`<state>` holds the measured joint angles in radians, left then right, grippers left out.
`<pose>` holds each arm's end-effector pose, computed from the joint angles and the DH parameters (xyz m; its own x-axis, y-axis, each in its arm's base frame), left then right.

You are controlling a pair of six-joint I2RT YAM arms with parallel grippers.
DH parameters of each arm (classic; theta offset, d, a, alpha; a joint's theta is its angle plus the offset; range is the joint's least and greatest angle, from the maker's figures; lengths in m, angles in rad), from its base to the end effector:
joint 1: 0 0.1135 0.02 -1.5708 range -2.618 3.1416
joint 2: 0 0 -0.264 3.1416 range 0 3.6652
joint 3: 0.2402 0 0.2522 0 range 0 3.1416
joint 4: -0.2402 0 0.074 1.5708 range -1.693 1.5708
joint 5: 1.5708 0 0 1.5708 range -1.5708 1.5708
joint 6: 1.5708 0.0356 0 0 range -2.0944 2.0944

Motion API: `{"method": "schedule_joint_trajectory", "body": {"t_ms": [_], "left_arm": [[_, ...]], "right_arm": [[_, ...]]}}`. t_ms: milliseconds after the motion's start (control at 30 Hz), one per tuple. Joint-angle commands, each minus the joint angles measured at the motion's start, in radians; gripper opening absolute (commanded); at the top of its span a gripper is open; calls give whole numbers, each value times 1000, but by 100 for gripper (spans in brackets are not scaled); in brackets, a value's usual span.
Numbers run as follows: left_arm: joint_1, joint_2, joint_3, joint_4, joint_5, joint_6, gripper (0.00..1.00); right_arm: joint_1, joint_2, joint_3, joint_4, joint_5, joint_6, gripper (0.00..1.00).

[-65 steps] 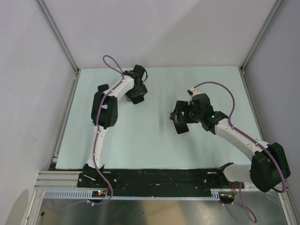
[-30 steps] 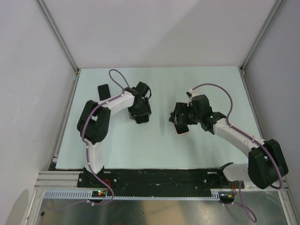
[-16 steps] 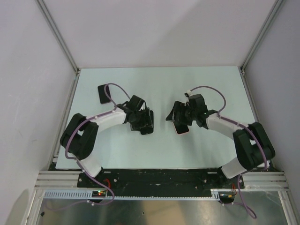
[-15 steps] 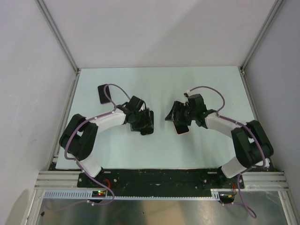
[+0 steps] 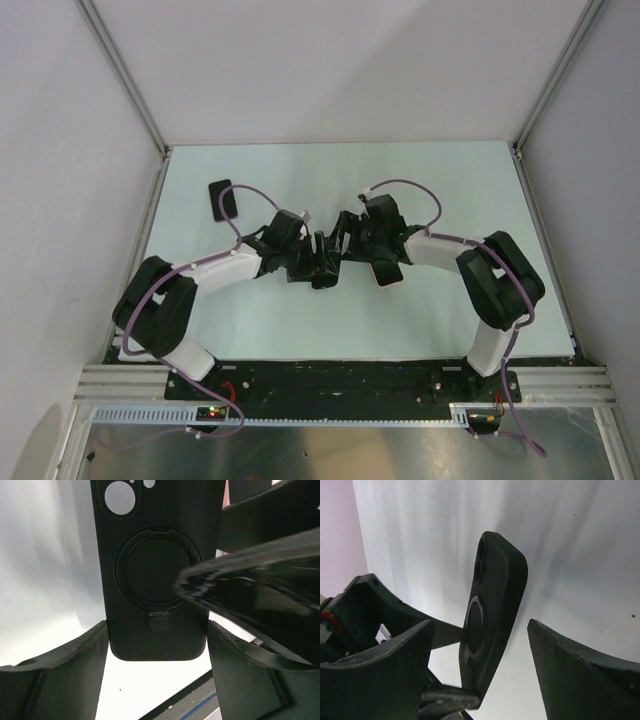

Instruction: Put the phone into the phone case

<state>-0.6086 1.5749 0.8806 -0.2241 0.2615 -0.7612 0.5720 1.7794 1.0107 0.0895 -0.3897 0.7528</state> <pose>0.2520 -0.1868 0.1807 -0.9418 -0.1559 -0.2978 0.0434 0.8222 -0.5675 0.3085 0.2147 0.1774 -0.8977 0.1742 -0.4047 -0.1857 0.6833 0.7061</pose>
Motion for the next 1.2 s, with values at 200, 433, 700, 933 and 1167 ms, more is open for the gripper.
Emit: {"method": "schedule_joint_trajectory", "body": {"t_ms": [200, 433, 700, 933, 1167], "left_arm": [[-8, -57, -55, 129, 74, -36, 64], [-8, -122, -96, 133, 54, -31, 91], [14, -331, -123, -29, -123, -10, 100], [219, -501, -149, -240, -336, -33, 100], [380, -488, -86, -284, -378, -11, 99]], "right_arm": [[25, 47, 40, 42, 55, 85, 51], [50, -7, 68, -59, 168, 43, 3], [103, -65, 223, -400, 407, -123, 0], [230, 60, 475, -712, 744, -258, 0], [366, 380, 825, -935, 955, -313, 10]]}}
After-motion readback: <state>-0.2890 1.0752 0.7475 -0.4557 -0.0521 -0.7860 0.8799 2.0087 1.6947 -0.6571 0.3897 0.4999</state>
